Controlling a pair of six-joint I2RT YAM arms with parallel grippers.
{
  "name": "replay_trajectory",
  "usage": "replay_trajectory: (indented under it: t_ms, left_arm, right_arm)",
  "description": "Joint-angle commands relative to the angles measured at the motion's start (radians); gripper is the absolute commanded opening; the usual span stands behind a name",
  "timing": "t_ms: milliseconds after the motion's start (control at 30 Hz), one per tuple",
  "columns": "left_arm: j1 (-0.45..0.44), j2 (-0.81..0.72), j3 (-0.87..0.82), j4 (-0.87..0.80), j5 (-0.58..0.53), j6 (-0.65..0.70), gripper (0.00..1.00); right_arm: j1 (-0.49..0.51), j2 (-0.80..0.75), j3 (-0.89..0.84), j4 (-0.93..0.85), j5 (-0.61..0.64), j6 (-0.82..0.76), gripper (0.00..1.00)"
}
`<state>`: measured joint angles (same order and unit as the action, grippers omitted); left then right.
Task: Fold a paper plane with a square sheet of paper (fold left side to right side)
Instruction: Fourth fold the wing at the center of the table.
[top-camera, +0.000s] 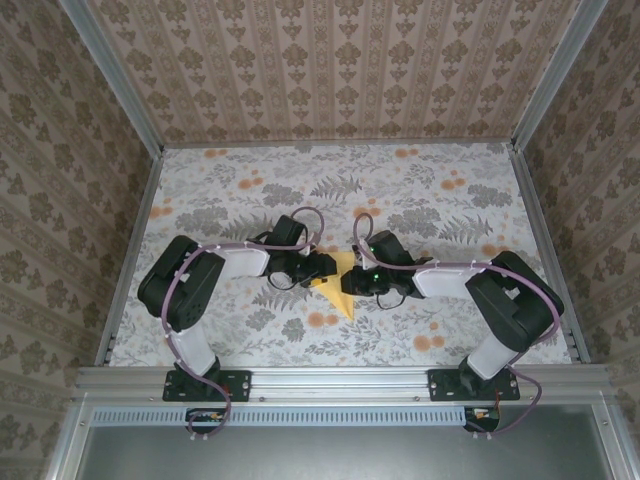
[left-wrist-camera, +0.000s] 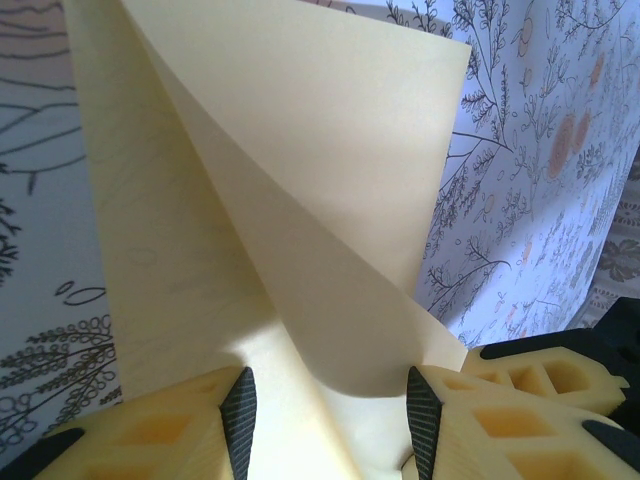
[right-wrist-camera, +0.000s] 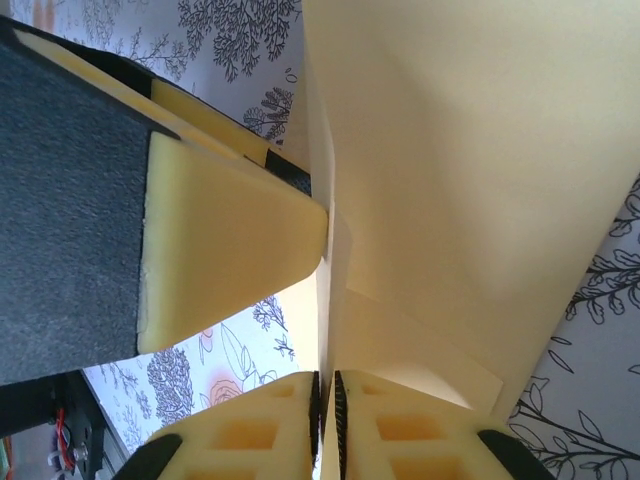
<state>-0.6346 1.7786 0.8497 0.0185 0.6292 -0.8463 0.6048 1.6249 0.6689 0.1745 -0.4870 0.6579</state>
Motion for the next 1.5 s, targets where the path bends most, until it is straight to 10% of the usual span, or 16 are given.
replay_trajectory:
  t_ms: [0,1467]
  left_arm:
    - [-0.006,0.022,-0.003,-0.034,-0.039,0.001,0.47]
    - [-0.005,0.024,0.011,-0.054,-0.040,0.012,0.47]
  right_arm:
    - [0.000,0.009,0.026,-0.010,-0.004,-0.010,0.11]
    - [-0.015,0.031,0.060,-0.183,0.139,-0.081,0.08]
